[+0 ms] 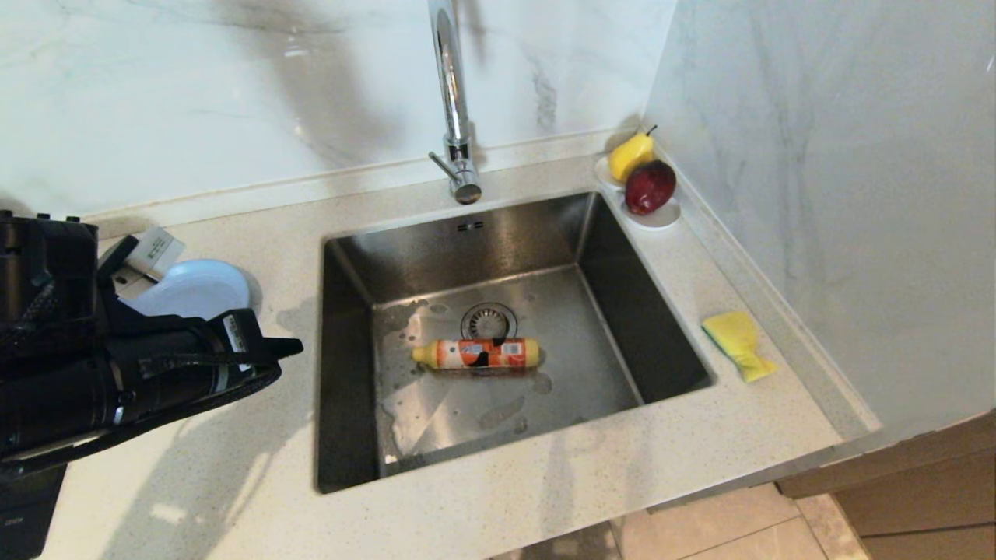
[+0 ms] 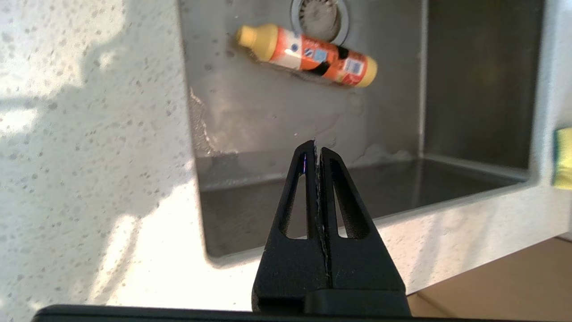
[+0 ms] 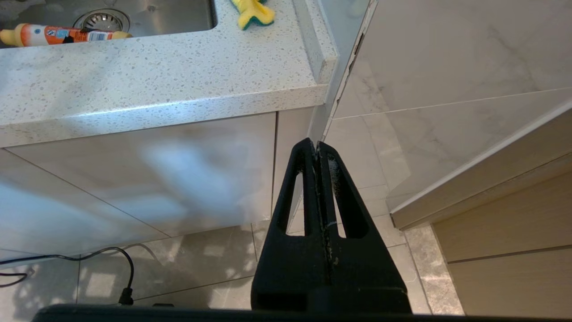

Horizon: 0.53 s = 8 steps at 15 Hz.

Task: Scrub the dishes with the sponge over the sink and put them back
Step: Turn off the faucet, then place the bowl on the plate

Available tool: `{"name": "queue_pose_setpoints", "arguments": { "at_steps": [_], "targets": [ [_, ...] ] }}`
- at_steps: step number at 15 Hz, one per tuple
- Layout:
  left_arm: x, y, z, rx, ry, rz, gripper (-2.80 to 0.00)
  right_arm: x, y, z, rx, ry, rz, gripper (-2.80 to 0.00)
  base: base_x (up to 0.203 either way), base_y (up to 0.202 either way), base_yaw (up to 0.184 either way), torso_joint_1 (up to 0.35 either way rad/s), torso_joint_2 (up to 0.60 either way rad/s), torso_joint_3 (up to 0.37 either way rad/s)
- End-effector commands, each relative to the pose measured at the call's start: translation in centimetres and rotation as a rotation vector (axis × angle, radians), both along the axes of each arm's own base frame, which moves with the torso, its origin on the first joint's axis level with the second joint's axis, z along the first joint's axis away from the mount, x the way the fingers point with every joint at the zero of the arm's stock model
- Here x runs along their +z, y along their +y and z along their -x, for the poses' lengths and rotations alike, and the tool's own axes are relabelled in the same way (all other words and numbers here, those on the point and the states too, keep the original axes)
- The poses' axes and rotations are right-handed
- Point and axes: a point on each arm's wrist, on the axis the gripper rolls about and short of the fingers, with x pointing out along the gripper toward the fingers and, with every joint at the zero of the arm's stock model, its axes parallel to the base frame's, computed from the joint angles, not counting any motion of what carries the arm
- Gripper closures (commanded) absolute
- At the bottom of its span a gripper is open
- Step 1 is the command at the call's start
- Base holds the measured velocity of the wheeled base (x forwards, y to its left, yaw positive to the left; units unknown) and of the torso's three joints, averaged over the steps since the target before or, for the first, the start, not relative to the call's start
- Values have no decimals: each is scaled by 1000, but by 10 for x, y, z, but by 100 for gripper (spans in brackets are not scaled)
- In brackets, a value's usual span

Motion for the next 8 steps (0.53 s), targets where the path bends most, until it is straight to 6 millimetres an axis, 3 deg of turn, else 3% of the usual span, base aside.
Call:
{"name": "queue_pose_setpoints", "arguments": {
  "at_steps": [1, 8],
  "targets": [
    [8, -8, -11, 5, 20, 61, 0, 0, 0, 0, 0, 1, 0, 0, 0, 0, 0, 0, 0, 0],
    [-9, -61, -61, 3, 255, 205, 0, 0, 0, 0, 0, 0, 0, 0, 0, 0, 0, 0, 0, 0]
  ]
}}
